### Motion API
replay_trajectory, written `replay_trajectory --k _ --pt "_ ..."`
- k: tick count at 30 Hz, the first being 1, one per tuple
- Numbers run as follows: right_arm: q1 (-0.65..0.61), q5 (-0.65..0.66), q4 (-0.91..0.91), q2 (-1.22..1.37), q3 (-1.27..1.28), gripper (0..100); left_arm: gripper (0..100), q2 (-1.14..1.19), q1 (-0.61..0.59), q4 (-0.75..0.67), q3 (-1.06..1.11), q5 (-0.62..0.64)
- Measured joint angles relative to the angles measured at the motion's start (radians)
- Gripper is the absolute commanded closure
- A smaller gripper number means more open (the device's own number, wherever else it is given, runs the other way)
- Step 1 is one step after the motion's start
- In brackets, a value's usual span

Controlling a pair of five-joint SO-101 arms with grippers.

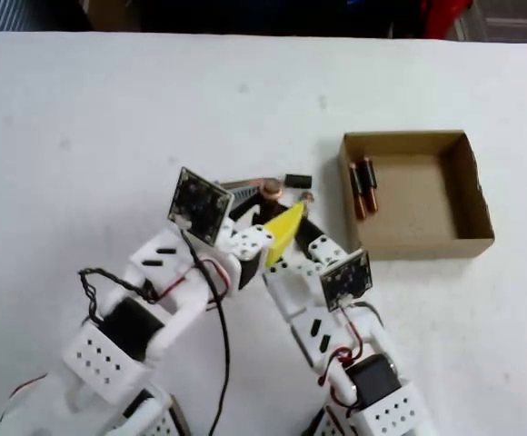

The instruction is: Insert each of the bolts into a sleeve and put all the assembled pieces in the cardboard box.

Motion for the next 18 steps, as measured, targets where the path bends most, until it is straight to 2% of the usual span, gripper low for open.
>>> replay_trajectory --k 8,18 --pt "-0.005 0.002 0.002 0.0 0.0 98.1 82 0.0 -0.098 0.0 0.0 -0.009" --pt "-0.006 0.002 0.002 0.0 0.0 98.1 82 -0.012 -0.101 -0.003 -0.002 -0.011"
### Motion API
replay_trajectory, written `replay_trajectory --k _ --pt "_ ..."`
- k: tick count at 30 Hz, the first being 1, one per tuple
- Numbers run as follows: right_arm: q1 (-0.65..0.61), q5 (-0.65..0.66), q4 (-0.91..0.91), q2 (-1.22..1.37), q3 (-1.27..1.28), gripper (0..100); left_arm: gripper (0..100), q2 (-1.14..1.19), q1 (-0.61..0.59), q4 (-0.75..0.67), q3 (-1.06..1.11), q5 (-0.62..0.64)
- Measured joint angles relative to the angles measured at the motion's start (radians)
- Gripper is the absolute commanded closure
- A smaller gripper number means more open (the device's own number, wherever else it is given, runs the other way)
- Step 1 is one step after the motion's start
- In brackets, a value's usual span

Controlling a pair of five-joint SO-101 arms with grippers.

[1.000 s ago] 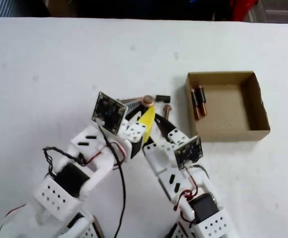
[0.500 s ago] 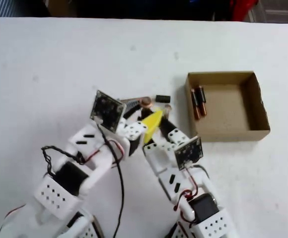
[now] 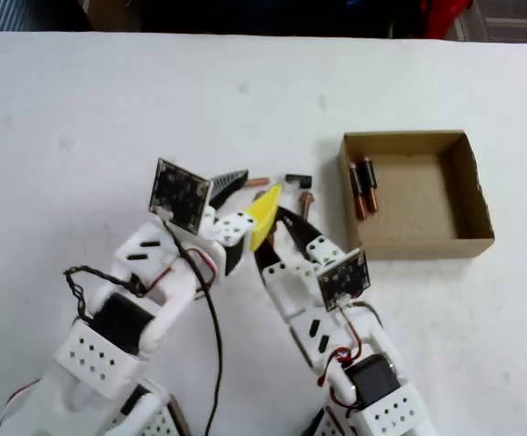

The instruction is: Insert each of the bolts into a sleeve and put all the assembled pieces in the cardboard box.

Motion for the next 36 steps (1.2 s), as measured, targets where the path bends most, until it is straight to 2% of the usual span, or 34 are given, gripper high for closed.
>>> replay_trajectory --k 4,8,10,13,18,23,29,36 --pt "0.002 0.0 0.0 0.0 0.0 98.1 84 -0.094 -0.003 0.0 -0.009 0.0" --pt "0.031 0.0 0.0 0.0 0.0 98.1 99 -0.242 -0.015 0.029 -0.015 0.0" --pt "0.049 0.0 0.0 0.0 0.0 98.1 95 -0.319 -0.043 0.078 -0.021 0.0" --pt "0.064 0.0 0.0 0.0 0.0 98.1 98 -0.414 -0.114 0.149 -0.021 0.0" --pt "0.115 0.0 0.0 0.0 0.0 98.1 98 -0.528 -0.219 0.288 -0.021 0.0" --pt "0.18 0.0 0.006 0.0 0.0 98.1 98 -0.552 -0.342 0.394 -0.021 0.0" --pt "0.207 0.0 0.213 0.0 -0.061 98.1 98 -0.554 -0.463 0.509 -0.021 0.0" --pt "0.207 0.014 0.465 0.0 -0.258 98.1 98 -0.554 -0.528 0.611 -0.021 0.0"
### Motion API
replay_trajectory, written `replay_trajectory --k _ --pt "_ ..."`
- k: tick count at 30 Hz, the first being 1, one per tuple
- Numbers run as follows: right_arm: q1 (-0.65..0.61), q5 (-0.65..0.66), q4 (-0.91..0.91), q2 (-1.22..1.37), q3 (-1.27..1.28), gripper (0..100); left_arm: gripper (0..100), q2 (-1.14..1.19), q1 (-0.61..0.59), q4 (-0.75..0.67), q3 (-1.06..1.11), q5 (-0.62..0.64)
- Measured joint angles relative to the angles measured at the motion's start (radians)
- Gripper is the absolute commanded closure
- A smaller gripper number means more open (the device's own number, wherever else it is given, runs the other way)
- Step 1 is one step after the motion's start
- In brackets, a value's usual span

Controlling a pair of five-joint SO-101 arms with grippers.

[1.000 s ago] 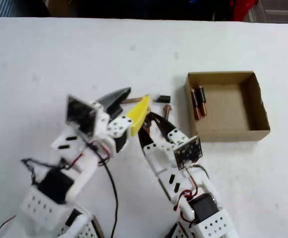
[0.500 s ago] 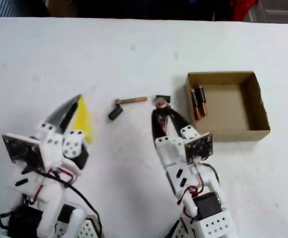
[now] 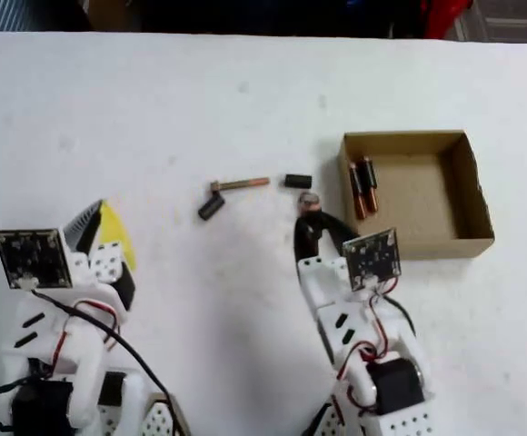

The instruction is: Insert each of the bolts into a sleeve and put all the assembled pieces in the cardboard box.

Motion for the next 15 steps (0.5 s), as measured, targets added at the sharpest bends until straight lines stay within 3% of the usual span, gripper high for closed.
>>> replay_trajectory --k 10,15 --pt "0.08 0.037 0.213 0.014 -0.351 98.1 98 0.0 0.0 0.034 -0.015 0.0" --pt "0.118 0.041 0.232 0.199 -0.493 98.1 98 -0.121 0.0 0.035 -0.066 0.0"
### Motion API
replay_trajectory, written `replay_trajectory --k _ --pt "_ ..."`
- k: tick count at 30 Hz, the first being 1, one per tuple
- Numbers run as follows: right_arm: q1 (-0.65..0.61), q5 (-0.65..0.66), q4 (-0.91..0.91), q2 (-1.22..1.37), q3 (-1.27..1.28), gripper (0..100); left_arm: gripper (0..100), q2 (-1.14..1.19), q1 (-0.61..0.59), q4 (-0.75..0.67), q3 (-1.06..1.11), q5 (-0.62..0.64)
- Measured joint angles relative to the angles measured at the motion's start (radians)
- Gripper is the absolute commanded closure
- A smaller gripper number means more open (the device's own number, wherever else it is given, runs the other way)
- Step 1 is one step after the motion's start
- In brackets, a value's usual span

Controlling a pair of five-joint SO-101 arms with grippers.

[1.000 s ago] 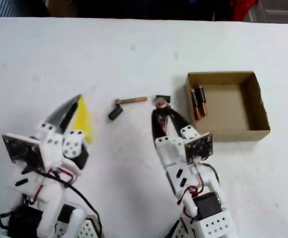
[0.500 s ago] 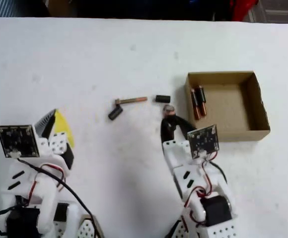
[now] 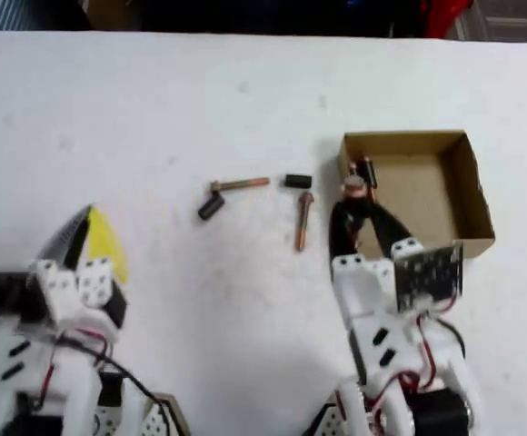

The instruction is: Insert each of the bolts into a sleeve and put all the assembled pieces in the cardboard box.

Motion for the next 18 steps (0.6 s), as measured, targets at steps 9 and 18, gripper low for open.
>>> replay_trajectory --k 9,18 --pt "0.094 0.0 0.0 0.437 -0.222 98.1 98 -0.069 0.0 0.069 -0.011 -0.094" --pt "0.196 0.048 0.002 0.953 -0.399 98.1 98 -0.069 0.0 0.089 0.226 -0.098"
